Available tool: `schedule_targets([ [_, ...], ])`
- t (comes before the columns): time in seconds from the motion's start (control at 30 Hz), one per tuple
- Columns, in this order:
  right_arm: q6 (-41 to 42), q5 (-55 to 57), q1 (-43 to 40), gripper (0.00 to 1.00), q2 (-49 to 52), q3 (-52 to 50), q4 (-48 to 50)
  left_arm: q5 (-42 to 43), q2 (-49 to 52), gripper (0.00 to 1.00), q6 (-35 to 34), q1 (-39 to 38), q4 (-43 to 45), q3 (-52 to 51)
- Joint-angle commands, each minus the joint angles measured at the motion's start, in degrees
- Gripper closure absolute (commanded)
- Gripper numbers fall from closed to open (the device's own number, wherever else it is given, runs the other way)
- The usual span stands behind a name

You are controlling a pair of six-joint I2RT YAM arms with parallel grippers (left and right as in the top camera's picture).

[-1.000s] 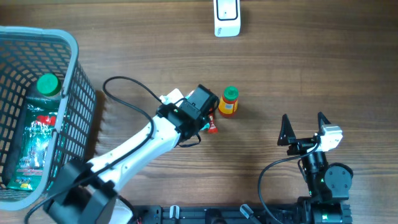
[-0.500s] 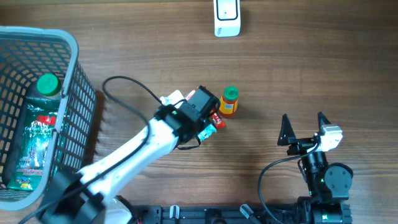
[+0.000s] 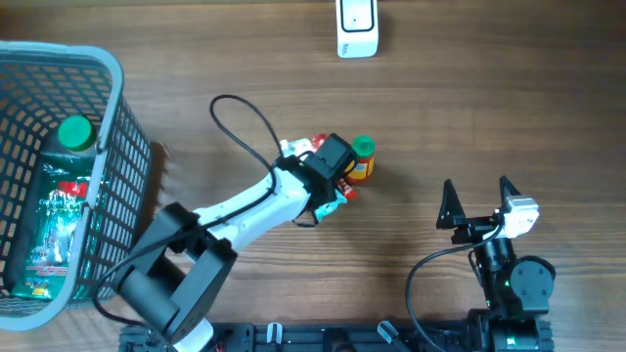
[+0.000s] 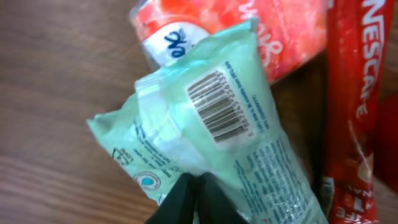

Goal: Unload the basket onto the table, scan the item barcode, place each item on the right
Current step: 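Place the wipes pack on the table below the Nescafe stick, then grasp the green 3M gloves pack in the basket with the left gripper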

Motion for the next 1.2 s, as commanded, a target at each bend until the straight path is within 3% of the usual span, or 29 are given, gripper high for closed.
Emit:
schedule_targets([
  [0.0, -1.1, -0.7, 0.1, 0.00, -0.3, -0.1, 0.3, 6.5, 4.3, 0.86, 5.8, 0.2, 1.6, -0.3],
  [0.13, -1.1, -0.7, 0.1, 0.00, -0.3, -0.1, 0.3, 6.7, -2.8, 0.60, 5.9, 0.1, -2.1, -0.1],
  [0.23, -1.1, -0.7, 0.1, 0.00, -0.3, -0.1, 0.3, 2.7, -12.9, 0.13, 5.8, 0.3, -6.5, 2.1],
  [0.33, -1.1, -0.7, 0.1, 0.00, -0.3, -0.1, 0.3, -7.3, -26.0, 0.02, 5.8, 2.1, -9.9, 7.2],
  [0.47, -1.1, -0.7, 0.1, 0.00, -0.3, -0.1, 0.3, -17.9, -39.2, 0.00, 5.8, 7.1, -9.7, 10.6],
  [0.6, -1.1, -0.7, 0.1, 0.00, -0.3, -0.1, 0.3, -27.3, -49.9, 0.00, 5.6, 18.9, -9.7, 10.8],
  [0.77, -1.0, -0.7, 0.1, 0.00, -0.3, -0.1, 0.3, -26.3, -54.1, 0.00, -2.1, 43.6, -10.8, 10.8],
  [0.83, -1.1, -0.7, 0.1, 0.00, -0.3, -0.1, 0.3, -22.9, -53.3, 0.00, -7.7, 53.4, -13.0, 10.8],
  [0.87, -1.0, -0.7, 0.1, 0.00, -0.3, -0.1, 0.3, -17.3, -51.8, 0.00, -12.0, 61.8, -14.8, 10.8],
  [1.03, -1.1, -0.7, 0.1, 0.00, -0.3, -0.1, 0.3, 6.5, -40.8, 0.00, -17.7, 84.9, -15.6, 10.8],
  [1.17, -1.1, -0.7, 0.1, 0.00, -0.3, -0.1, 0.3, 19.5, -28.5, 0.00, -29.0, 94.5, -17.3, 10.8],
])
